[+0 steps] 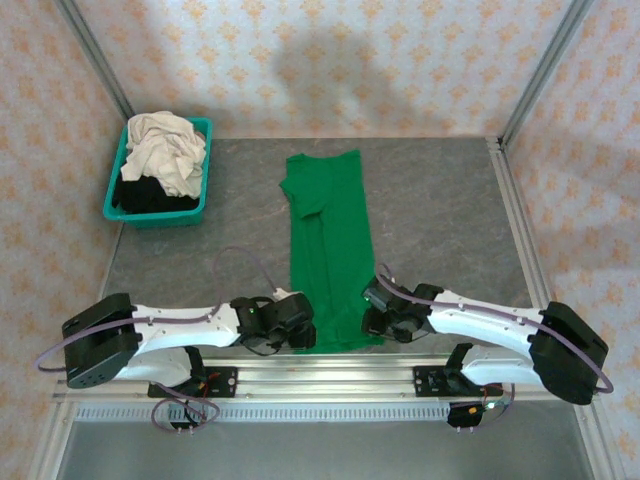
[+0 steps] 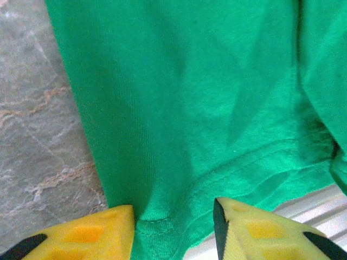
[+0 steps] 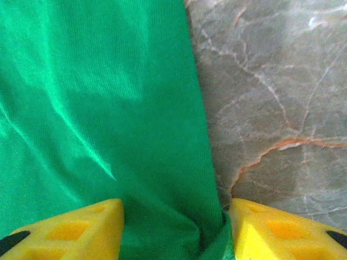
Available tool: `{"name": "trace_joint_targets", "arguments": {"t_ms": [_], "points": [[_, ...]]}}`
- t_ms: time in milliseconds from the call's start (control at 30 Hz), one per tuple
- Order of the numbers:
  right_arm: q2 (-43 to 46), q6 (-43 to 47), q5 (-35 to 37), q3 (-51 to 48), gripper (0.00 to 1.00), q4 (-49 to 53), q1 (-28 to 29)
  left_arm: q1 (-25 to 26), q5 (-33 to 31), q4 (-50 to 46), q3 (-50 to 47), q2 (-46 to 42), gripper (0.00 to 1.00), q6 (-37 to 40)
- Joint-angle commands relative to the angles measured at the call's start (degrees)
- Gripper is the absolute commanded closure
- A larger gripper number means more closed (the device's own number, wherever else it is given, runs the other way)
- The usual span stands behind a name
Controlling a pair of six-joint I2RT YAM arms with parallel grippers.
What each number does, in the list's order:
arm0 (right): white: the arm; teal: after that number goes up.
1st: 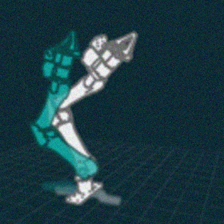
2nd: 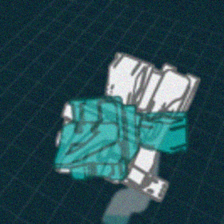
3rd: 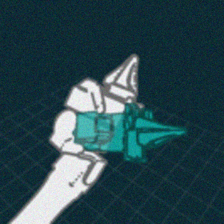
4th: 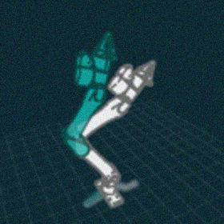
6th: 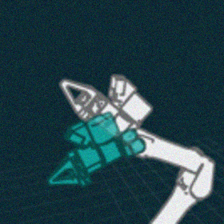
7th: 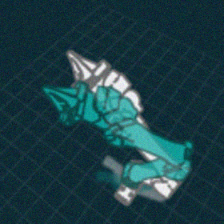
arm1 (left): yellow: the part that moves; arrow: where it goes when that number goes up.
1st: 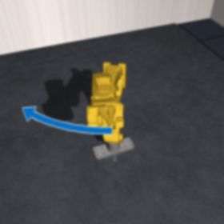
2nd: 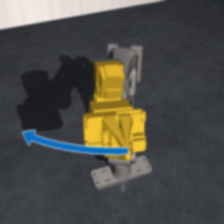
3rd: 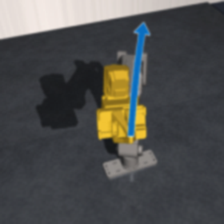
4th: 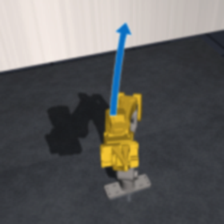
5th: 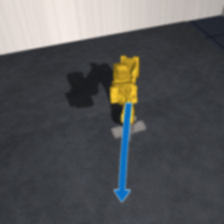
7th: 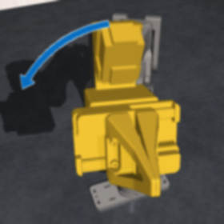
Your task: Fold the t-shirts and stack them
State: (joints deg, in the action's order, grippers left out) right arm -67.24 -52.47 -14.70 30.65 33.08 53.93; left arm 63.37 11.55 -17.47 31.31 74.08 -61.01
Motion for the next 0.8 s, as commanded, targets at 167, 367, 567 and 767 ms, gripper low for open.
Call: {"name": "trace_joint_targets", "arguments": {"t_ms": [167, 367, 567, 767], "points": [[-3.0, -0.7, -0.9, 0.3, 0.56, 1.5, 2.2, 1.6, -0.7, -3.3, -1.3, 1.0, 0.90, -1.4], [-5.6, 0.1, 0.0, 2.1, 0.80, 2.7, 2.7, 1.5, -3.1, -8.7, -0.7, -2.4, 1.00, -1.7], [-3.2, 0.6, 0.5, 4.1, 0.87, 4.3, 2.7, 1.0, -4.9, -9.3, -1.9, -7.4, 1.00, -3.4], [-1.5, 1.6, 1.8, 8.0, 0.92, 6.6, 2.7, 0.5, -5.4, -9.2, 0.7, -9.5, 1.00, -3.7]]}}
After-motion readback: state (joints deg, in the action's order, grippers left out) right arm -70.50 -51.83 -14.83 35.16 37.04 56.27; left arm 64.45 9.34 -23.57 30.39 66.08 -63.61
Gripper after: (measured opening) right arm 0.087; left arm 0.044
